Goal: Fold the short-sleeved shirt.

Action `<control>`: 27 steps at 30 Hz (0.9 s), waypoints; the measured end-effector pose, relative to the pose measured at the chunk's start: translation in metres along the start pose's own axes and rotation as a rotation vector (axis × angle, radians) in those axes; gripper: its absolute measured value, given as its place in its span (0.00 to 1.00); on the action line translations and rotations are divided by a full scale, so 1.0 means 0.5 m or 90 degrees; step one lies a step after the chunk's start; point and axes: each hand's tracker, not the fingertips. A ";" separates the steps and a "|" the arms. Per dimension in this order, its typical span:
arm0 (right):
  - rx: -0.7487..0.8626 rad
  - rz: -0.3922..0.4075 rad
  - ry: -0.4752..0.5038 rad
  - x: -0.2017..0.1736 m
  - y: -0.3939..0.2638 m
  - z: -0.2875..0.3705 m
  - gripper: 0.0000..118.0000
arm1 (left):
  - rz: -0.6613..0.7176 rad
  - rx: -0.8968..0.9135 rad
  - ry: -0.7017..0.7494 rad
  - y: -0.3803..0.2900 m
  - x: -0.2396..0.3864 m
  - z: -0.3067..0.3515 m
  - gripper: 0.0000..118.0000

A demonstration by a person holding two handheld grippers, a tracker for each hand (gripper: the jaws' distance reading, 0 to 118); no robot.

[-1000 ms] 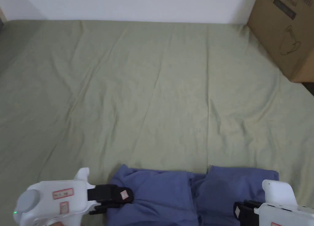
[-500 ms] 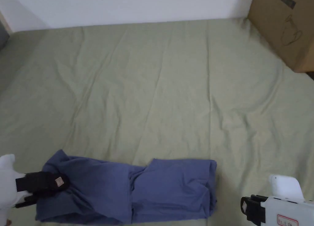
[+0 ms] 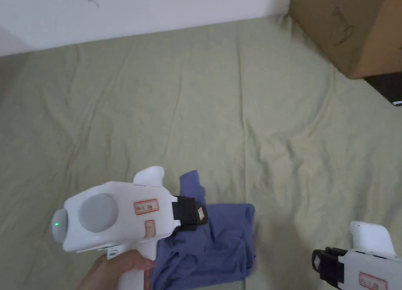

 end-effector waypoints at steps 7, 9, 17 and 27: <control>-0.005 -0.039 -0.014 0.049 -0.010 0.002 0.00 | -0.017 -0.070 -0.081 -0.008 0.033 -0.080 0.93; -0.006 -0.045 -0.012 0.054 -0.010 0.000 0.00 | -0.021 -0.055 -0.060 -0.001 0.027 -0.056 0.91; -0.015 -0.043 0.001 0.051 -0.012 -0.017 0.00 | 0.049 0.046 0.044 -0.001 -0.081 0.039 0.08; -0.025 -0.040 -0.003 0.055 -0.014 -0.023 0.00 | 0.042 -0.063 -0.051 -0.035 -0.043 -0.116 0.01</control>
